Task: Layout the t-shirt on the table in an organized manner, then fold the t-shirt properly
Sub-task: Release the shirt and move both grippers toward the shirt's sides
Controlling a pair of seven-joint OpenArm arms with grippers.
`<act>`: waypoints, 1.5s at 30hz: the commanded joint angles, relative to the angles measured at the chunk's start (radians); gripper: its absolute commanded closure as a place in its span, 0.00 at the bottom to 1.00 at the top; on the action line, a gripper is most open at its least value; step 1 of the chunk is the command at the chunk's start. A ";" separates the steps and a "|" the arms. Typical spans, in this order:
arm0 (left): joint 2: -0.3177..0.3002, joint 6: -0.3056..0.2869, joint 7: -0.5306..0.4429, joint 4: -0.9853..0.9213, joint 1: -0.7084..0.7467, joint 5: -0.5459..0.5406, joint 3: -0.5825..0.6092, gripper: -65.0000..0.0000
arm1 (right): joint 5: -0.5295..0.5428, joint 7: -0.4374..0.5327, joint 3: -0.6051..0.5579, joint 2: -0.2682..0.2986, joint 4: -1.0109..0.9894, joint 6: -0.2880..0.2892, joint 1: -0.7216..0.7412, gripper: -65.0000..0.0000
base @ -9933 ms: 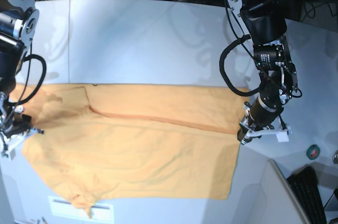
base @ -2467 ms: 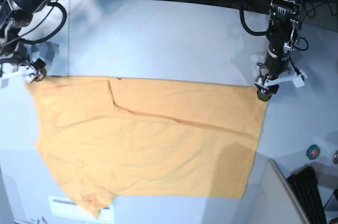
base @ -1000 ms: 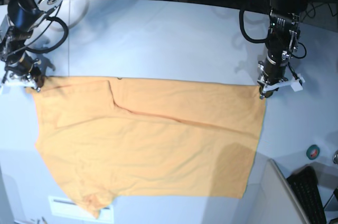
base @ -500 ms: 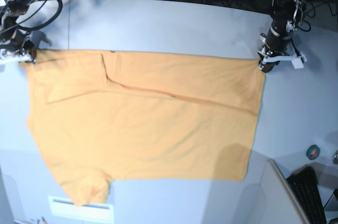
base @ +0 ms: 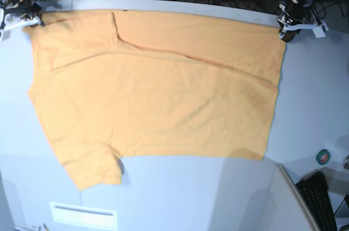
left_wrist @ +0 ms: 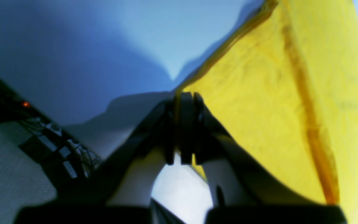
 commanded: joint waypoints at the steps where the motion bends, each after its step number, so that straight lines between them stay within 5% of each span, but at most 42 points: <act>1: -0.015 -0.009 -0.020 0.015 0.007 -0.006 -0.008 1.00 | -0.002 0.006 0.005 0.009 0.019 -0.005 -0.006 1.00; 18: -0.015 -0.008 -0.020 0.017 0.023 -0.006 -0.010 1.00 | 0.063 -0.012 0.007 0.015 0.022 -0.005 -0.045 1.00; 19: -0.015 -0.008 -0.020 0.017 0.025 -0.006 -0.010 0.93 | 0.064 -0.029 0.007 0.017 0.024 -0.005 -0.046 0.95; 23: -0.014 -0.008 -0.020 0.017 0.043 -0.008 -0.060 0.48 | 0.064 -0.040 0.008 0.009 0.074 -0.005 -0.063 0.48; 26: -0.014 -0.008 -0.020 0.027 0.054 -0.008 -0.112 0.34 | 0.064 -0.041 0.028 -0.005 0.143 -0.005 -0.078 0.38; 32: -0.015 -0.008 -0.020 0.081 0.066 -0.008 -0.232 0.34 | 0.064 -0.038 0.071 -0.003 0.237 -0.005 -0.078 0.39; 35: -0.020 -0.008 -0.019 0.133 0.068 -0.008 -0.264 0.34 | 0.061 -0.041 0.054 0.052 0.263 -0.005 -0.045 0.39; 38: -0.042 -0.008 -0.019 0.182 0.062 -0.006 -0.260 0.50 | 0.060 -0.041 -0.044 0.132 0.262 -0.005 0.011 0.39; 42: -0.074 -0.008 0.074 0.221 -0.007 -0.006 -0.218 0.95 | 0.060 -0.037 -0.217 0.245 0.182 -0.005 0.141 0.39; 45: -0.086 -0.005 0.205 0.210 -0.084 0.012 -0.214 1.00 | 0.060 -0.035 -0.311 0.311 0.041 -0.005 0.291 0.39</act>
